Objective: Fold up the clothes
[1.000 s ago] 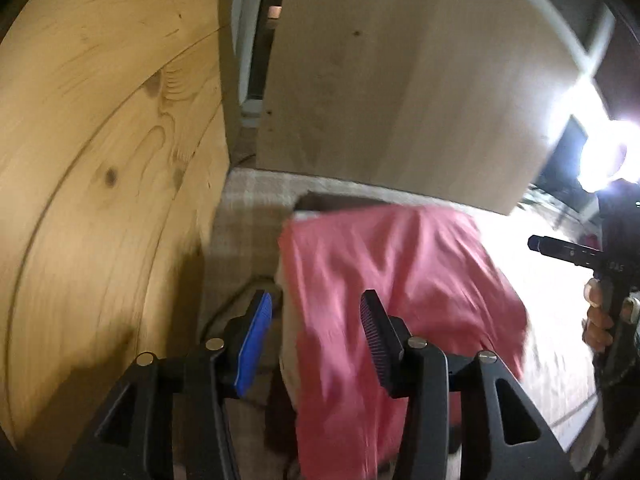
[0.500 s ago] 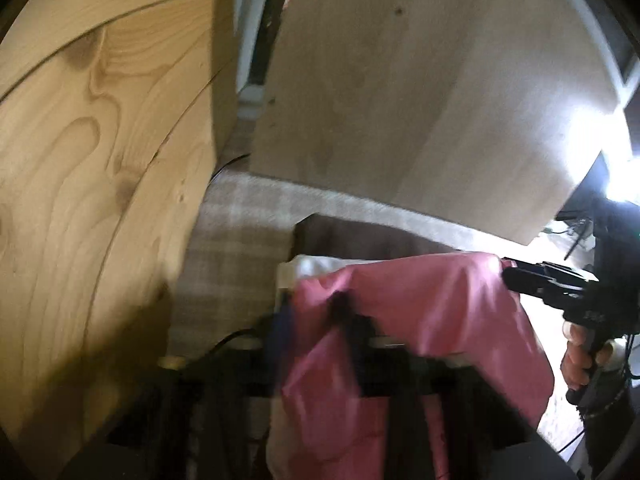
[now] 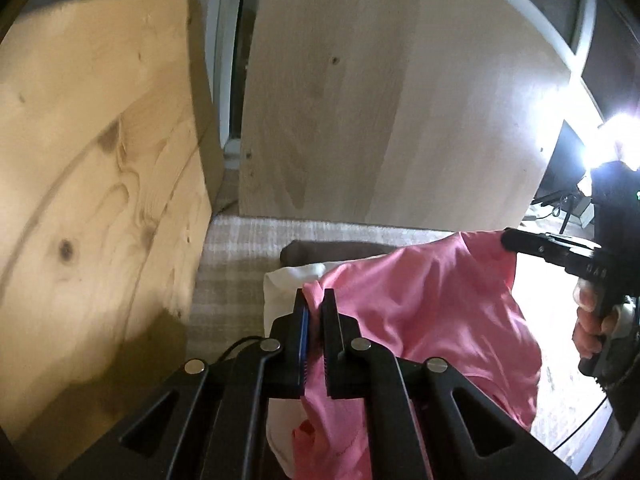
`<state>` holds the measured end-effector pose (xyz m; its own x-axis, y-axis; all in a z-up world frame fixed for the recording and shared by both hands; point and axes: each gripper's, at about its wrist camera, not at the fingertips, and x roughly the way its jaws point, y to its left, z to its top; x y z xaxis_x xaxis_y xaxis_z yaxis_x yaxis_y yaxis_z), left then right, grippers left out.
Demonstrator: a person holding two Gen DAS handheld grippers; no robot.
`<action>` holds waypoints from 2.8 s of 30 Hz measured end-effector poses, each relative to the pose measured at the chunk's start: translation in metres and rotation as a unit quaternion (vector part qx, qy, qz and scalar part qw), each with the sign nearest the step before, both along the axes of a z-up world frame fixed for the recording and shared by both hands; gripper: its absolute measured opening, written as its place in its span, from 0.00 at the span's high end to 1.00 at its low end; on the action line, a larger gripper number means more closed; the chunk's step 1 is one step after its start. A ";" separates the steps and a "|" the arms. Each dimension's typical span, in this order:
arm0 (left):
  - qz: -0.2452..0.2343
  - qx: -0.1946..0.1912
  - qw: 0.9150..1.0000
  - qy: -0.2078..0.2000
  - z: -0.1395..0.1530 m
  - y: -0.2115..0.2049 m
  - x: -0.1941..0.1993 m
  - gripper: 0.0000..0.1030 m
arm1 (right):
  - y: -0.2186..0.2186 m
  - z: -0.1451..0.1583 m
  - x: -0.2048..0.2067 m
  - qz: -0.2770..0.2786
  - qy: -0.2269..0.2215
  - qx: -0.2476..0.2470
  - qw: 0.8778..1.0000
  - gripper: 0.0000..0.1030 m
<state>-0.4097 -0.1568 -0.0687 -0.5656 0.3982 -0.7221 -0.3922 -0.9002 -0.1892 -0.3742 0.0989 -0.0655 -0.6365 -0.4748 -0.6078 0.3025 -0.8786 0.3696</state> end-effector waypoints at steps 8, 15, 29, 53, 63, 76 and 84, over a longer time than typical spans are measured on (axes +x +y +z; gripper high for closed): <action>-0.016 -0.012 0.999 0.030 0.009 0.021 -0.023 0.90 | 0.020 0.011 0.014 -0.044 0.021 0.024 0.999 0.95; 0.012 -0.065 0.998 -0.020 -0.009 0.015 -0.034 0.86 | 0.023 -0.012 -0.005 -0.067 -0.060 0.051 0.995 0.86; 0.027 -0.030 0.990 -0.132 -0.059 -0.035 0.102 0.67 | 0.014 -0.058 0.117 -0.003 -0.163 -0.044 0.986 0.64; 0.004 -0.010 0.998 -0.065 -0.016 -0.021 0.090 0.70 | -0.001 0.010 0.107 -0.016 -0.060 0.027 0.998 0.84; -0.001 -0.019 0.995 -0.099 -0.072 0.021 0.015 0.65 | -0.034 -0.056 0.020 -0.020 -0.123 0.074 0.989 0.84; 0.052 0.038 0.997 -0.045 0.005 -0.001 0.152 0.24 | 0.074 0.023 0.183 -0.155 -0.054 -0.010 0.986 0.54; 0.051 0.028 0.997 -0.055 0.013 0.016 0.223 0.23 | 0.057 0.026 0.261 -0.159 -0.056 0.035 0.985 0.54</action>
